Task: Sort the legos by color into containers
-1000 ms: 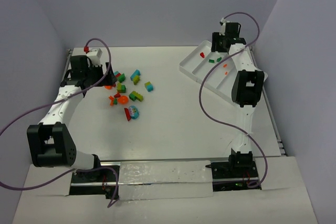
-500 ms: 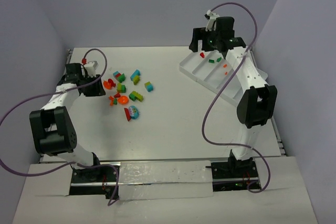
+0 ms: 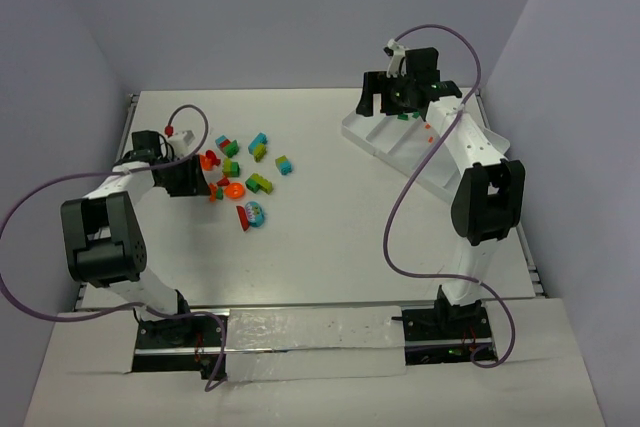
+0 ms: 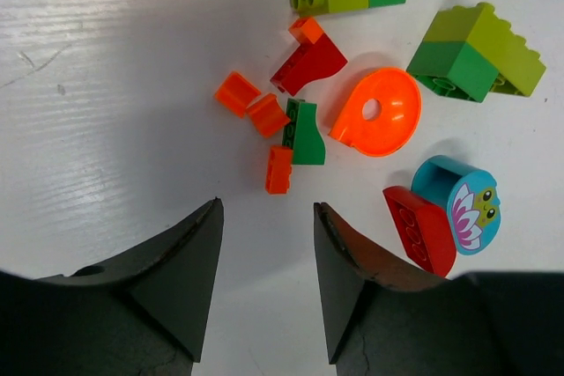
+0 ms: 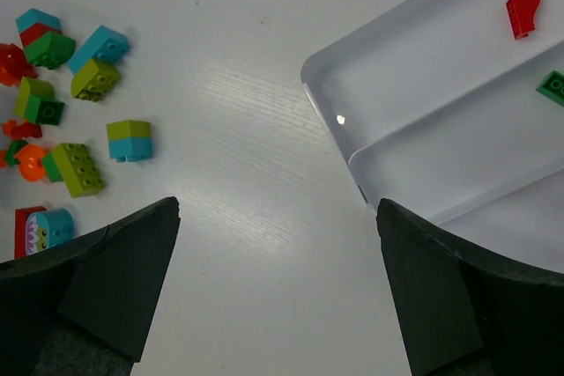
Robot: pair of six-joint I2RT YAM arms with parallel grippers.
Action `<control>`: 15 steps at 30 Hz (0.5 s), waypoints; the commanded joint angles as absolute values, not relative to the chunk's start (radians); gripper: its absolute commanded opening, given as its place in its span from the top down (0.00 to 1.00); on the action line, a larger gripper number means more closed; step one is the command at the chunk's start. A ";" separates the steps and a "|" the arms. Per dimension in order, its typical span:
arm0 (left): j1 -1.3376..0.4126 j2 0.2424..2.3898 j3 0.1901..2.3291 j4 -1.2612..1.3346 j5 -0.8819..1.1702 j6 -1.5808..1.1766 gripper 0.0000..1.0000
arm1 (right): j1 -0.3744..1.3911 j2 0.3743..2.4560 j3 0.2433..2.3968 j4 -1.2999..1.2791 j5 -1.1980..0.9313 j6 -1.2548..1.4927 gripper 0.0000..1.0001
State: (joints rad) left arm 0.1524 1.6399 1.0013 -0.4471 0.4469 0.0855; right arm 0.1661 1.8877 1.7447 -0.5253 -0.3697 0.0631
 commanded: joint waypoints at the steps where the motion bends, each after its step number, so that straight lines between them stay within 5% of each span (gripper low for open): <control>1: 0.158 1.659 0.988 -0.435 0.478 0.104 0.44 | 0.173 1.862 1.760 -0.517 -0.388 0.075 0.00; 15: 0.122 1.710 0.966 -0.378 0.417 0.135 0.50 | 0.173 1.890 1.799 -0.543 -0.393 0.075 0.00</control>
